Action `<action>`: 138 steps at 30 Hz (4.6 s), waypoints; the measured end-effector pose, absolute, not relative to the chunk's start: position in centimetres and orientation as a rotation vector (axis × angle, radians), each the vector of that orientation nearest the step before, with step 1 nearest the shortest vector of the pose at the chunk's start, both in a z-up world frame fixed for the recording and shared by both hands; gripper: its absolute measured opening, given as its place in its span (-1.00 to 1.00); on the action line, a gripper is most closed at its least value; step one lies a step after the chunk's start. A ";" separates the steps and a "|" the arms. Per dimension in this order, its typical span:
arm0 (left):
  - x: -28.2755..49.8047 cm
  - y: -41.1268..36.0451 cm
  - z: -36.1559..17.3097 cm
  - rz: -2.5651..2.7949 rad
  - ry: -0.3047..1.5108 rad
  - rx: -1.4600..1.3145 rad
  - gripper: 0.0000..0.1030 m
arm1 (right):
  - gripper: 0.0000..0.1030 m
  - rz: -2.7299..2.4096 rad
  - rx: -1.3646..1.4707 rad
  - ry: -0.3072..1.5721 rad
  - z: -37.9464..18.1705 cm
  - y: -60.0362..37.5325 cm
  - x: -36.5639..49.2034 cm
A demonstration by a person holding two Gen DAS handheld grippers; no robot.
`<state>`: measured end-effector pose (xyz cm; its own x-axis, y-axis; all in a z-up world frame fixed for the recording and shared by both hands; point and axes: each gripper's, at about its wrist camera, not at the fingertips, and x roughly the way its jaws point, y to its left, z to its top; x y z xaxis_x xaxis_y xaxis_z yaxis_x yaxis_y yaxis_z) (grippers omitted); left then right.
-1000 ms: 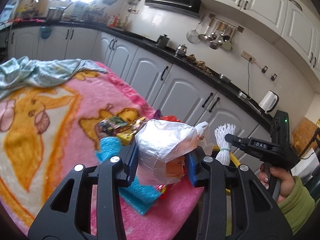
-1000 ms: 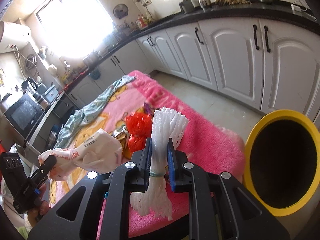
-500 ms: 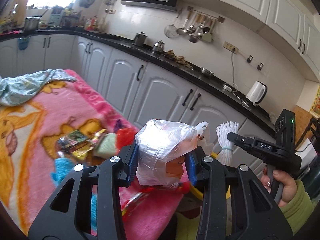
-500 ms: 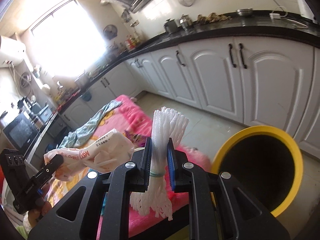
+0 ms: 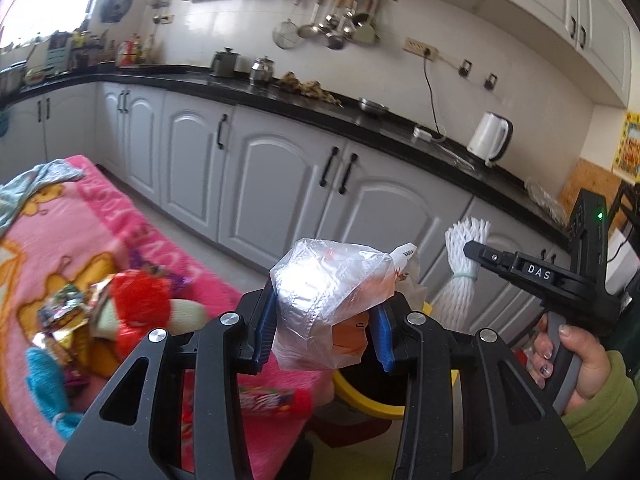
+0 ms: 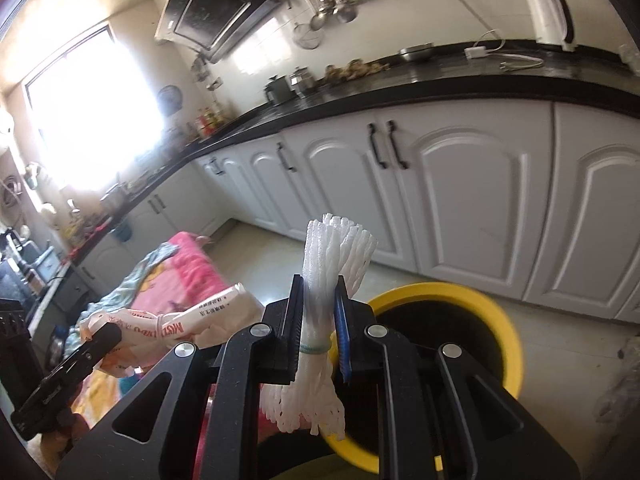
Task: Collect trash
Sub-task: 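Carry both items over the yellow bin and open both tools to drop them, then move both tools back over the table toward the red candy wrappers, then grasp a red candy wrapper with the left tool while the right tool grasps another wrapper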
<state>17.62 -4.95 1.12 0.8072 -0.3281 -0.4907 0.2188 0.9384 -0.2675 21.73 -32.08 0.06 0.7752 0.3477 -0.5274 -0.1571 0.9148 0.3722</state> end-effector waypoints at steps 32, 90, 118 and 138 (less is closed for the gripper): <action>21.7 -11.3 -3.8 -0.280 0.656 -0.163 0.54 | 0.07 0.151 0.314 0.639 -4.9 -37.0 23.1; 12.3 9.2 -0.6 0.001 0.583 -0.270 0.62 | 0.44 0.669 0.025 0.682 -2.5 -17.1 16.1; 14.5 3.7 -10.4 -0.321 1.017 0.079 -0.13 | -0.59 0.921 0.002 0.939 -8.6 -8.8 20.9; 16.0 3.2 -8.1 -0.340 0.957 -0.027 -0.74 | -0.60 0.665 0.173 0.725 -2.2 -23.4 20.5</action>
